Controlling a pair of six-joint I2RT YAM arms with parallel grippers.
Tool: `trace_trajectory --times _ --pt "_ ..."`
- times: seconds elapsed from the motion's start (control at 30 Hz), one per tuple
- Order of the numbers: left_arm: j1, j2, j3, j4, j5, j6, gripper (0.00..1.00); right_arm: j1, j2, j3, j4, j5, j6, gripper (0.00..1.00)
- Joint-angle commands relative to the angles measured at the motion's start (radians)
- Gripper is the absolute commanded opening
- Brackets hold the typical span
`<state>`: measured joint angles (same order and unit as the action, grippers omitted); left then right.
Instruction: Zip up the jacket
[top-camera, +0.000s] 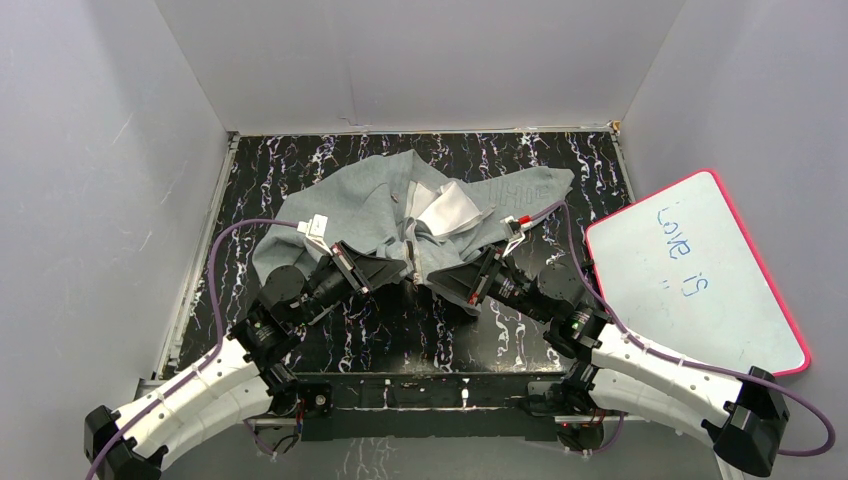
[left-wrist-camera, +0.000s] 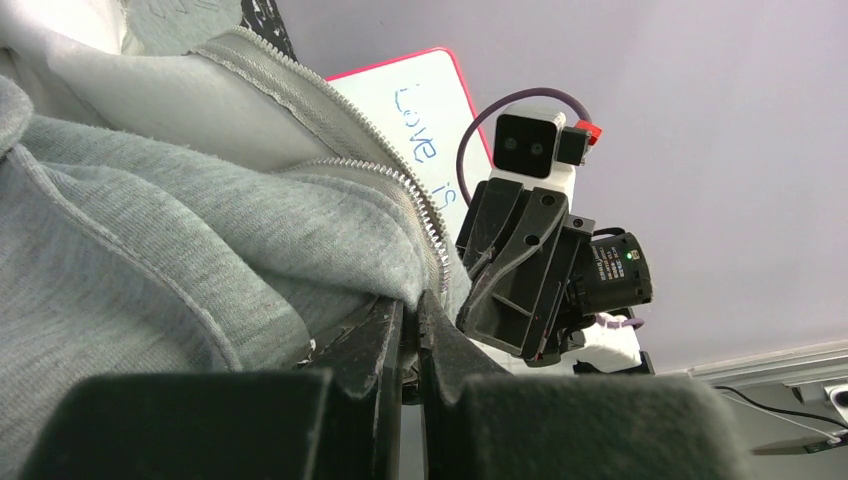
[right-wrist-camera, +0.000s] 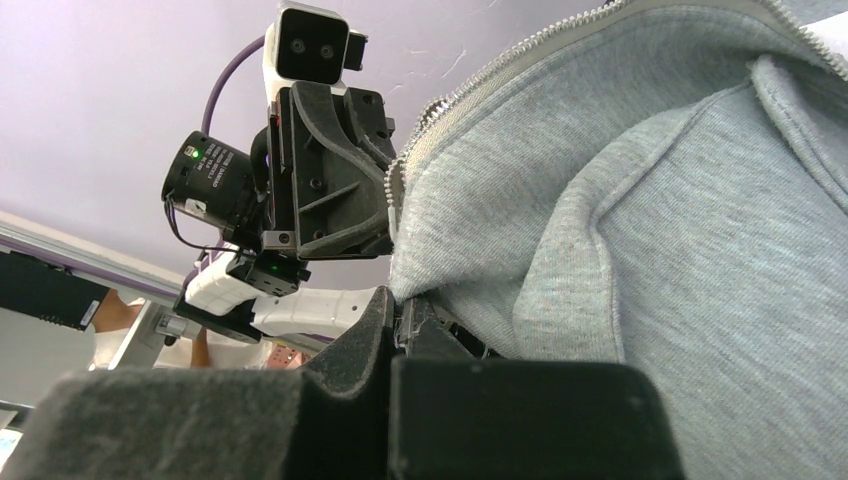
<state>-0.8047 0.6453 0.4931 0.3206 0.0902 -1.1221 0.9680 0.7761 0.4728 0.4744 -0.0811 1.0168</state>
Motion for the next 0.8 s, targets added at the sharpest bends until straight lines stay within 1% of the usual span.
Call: trace_trajectory --times 0.0,0.77 --pt "0.001 -0.011 0.054 0.049 0.019 0.008 0.00 -0.004 -0.015 0.049 0.098 -0.006 -0.010 0.00" --pt "0.002 0.001 0.061 0.036 0.039 0.009 0.00 -0.003 -0.019 0.066 0.102 -0.007 -0.020 0.00"
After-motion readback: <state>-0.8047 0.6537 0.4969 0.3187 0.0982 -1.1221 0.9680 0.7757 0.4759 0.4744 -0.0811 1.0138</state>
